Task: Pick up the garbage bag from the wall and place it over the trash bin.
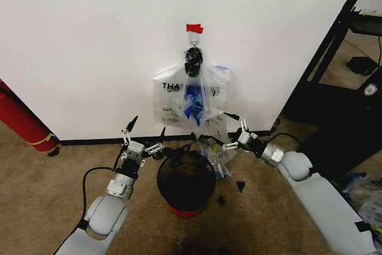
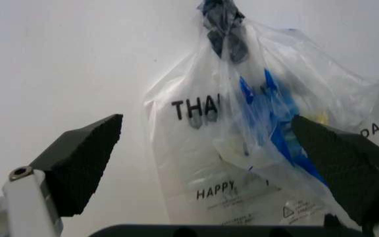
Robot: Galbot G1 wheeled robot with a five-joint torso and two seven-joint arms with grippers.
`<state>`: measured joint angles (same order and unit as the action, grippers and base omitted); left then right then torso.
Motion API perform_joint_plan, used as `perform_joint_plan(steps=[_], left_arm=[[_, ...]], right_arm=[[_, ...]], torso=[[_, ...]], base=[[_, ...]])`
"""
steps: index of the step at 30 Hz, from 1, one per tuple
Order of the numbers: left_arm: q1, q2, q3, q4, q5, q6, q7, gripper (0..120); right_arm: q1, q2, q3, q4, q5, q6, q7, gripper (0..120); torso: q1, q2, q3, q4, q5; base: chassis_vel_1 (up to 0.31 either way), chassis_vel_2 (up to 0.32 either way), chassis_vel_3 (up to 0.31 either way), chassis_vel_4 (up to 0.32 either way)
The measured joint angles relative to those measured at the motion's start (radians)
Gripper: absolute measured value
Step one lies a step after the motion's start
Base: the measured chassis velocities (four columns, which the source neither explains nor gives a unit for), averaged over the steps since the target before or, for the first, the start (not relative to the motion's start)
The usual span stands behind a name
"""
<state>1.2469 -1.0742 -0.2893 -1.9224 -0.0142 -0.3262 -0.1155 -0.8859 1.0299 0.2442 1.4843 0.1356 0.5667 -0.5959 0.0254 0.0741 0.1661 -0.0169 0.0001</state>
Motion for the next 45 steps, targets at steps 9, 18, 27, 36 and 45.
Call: perform_joint_plan(steps=[9,18,27,36,45], left_arm=[[-0.251,0.083,0.189,0.126,0.058,0.045,0.074,98],[-0.524,0.056,0.392,0.356,0.132,0.054,0.068,90],[-0.578,0.073,0.417,0.431,0.199,0.065,0.064,54],[-0.619,0.066,0.458,0.461,0.257,0.068,0.088,18],[-0.622,0.064,0.456,0.459,0.278,0.079,0.093,0]], right_arm=[[-0.048,0.0,0.038,-0.003,0.022,-0.005,0.064,100],[-0.024,0.023,0.032,-0.037,0.022,-0.03,0.108,100],[-0.046,0.025,0.039,-0.033,0.028,-0.016,0.104,100],[-0.059,0.035,0.04,-0.028,0.03,-0.011,0.094,100],[-0.071,0.029,0.054,-0.02,0.032,-0.003,0.091,100]], torso=[[0.0,0.0,0.0,-0.0001,0.0001],[0.0,0.0,0.0,-0.0001,0.0],[0.0,0.0,0.0,0.0001,-0.0001],[0.0,0.0,0.0,-0.0002,-0.0001],[0.0,0.0,0.0,-0.0002,0.0]], base=[[0.0,0.0,0.0,0.0],[0.0,0.0,0.0,0.0],[0.0,0.0,0.0,0.0],[0.0,0.0,0.0,0.0],[0.0,0.0,0.0,0.0]])
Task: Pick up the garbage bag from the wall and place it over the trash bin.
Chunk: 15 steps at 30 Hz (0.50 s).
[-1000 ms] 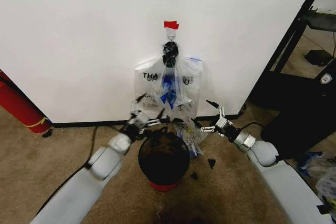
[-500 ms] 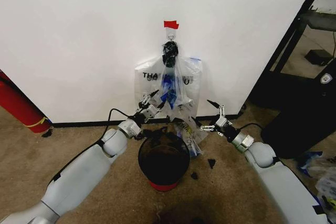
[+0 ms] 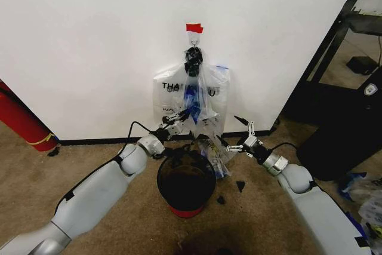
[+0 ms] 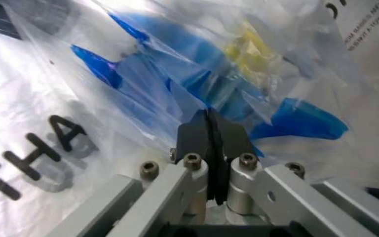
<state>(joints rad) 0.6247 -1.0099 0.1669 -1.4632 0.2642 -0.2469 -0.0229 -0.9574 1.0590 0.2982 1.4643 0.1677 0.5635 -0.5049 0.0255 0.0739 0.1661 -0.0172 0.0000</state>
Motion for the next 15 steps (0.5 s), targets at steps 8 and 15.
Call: perform_joint_plan(steps=[8,15], left_arm=[[0.052,0.004,-0.044,-0.052,-0.088,0.027,-0.029,0],[0.172,-0.048,-0.145,-0.181,-0.414,0.031,-0.078,0]], right_arm=[[-0.001,-0.002,0.005,0.002,0.007,0.004,-0.001,100],[-0.006,0.0,-0.003,0.006,0.062,0.007,0.009,100]], torso=[[0.0,0.0,0.0,0.0001,0.0],[0.0,0.0,0.0,0.0001,-0.0001]], base=[[0.0,0.0,0.0,0.0],[0.0,0.0,0.0,0.0]])
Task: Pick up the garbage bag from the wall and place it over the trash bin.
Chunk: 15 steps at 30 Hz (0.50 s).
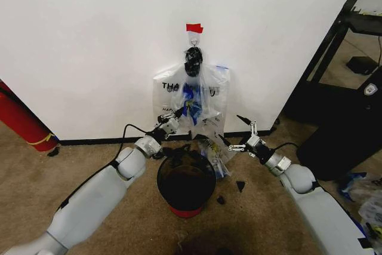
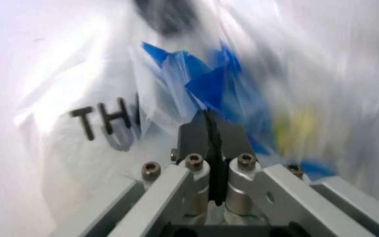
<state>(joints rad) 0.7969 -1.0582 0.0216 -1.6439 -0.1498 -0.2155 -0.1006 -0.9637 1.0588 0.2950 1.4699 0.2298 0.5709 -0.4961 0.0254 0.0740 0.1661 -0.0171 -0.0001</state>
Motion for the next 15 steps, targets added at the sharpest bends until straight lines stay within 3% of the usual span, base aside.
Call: perform_joint_plan(steps=[6,11,15], left_arm=[[0.098,-0.084,-0.088,-0.129,-0.247,-0.04,-0.013,0],[0.111,-0.092,-0.092,-0.144,-0.267,-0.058,0.006,0],[0.111,-0.089,-0.09,-0.155,-0.265,-0.059,0.012,0]], right_arm=[[0.008,0.011,-0.056,0.025,0.219,0.012,0.055,100],[0.064,0.02,-0.104,0.044,0.29,0.011,0.102,100],[0.145,0.014,-0.166,0.021,0.258,-0.013,0.124,100]], torso=[[0.0,0.0,0.0,-0.0001,0.0003],[0.0,0.0,0.0,0.0001,0.0],[0.0,0.0,0.0,-0.0001,-0.0001]], base=[[0.0,0.0,0.0,0.0],[0.0,0.0,0.0,0.0],[0.0,0.0,0.0,0.0]])
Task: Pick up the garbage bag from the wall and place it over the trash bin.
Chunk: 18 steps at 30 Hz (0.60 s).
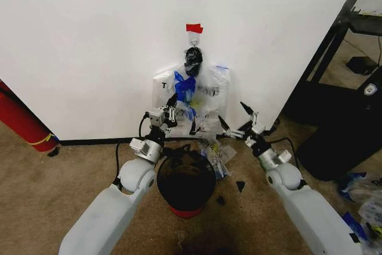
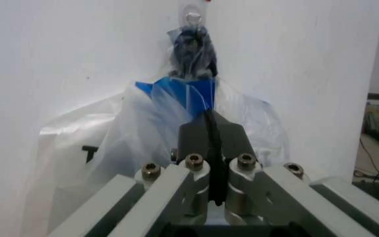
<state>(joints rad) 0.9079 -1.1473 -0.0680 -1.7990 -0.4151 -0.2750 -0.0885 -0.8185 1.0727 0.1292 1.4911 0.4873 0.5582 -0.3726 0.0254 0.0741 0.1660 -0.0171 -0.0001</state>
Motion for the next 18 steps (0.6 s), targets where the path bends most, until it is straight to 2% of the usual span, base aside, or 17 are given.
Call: perform_joint_plan(steps=[3,6,7,9,13,18], left_arm=[[0.0,0.003,0.004,-0.008,0.004,0.0,0.006,0],[0.0,0.002,0.008,-0.006,0.012,0.0,0.011,0],[0.0,0.002,0.008,-0.006,0.012,0.0,0.011,0],[-0.001,-0.001,0.013,0.005,0.023,-0.001,0.014,0],[-0.006,-0.012,0.019,0.024,0.046,-0.009,0.021,0],[-0.008,-0.016,0.019,0.031,0.052,-0.016,0.022,0]], right_arm=[[0.097,-0.003,-0.085,-0.052,-0.059,-0.033,0.02,100],[0.191,0.006,-0.182,-0.096,-0.038,-0.11,0.032,90],[0.191,0.006,-0.182,-0.096,-0.038,-0.11,0.032,90],[0.244,0.014,-0.236,-0.123,0.01,-0.182,0.024,81],[0.327,0.018,-0.29,-0.183,0.058,-0.284,-0.039,67],[0.37,0.019,-0.3,-0.223,0.108,-0.336,-0.149,65]], torso=[[0.0,0.0,0.0,-0.0001,0.0001],[0.0,0.0,0.0,0.0003,0.0002],[0.0,0.0,0.0,0.0003,0.0002],[0.0,0.0,0.0,0.0003,-0.0001],[0.0,0.0,0.0,-0.0001,0.0],[0.0,0.0,0.0,-0.0001,0.0]], base=[[0.0,0.0,0.0,0.0],[0.0,0.0,0.0,0.0],[0.0,0.0,0.0,0.0],[0.0,0.0,0.0,0.0],[0.0,0.0,0.0,0.0],[0.0,0.0,0.0,0.0]])
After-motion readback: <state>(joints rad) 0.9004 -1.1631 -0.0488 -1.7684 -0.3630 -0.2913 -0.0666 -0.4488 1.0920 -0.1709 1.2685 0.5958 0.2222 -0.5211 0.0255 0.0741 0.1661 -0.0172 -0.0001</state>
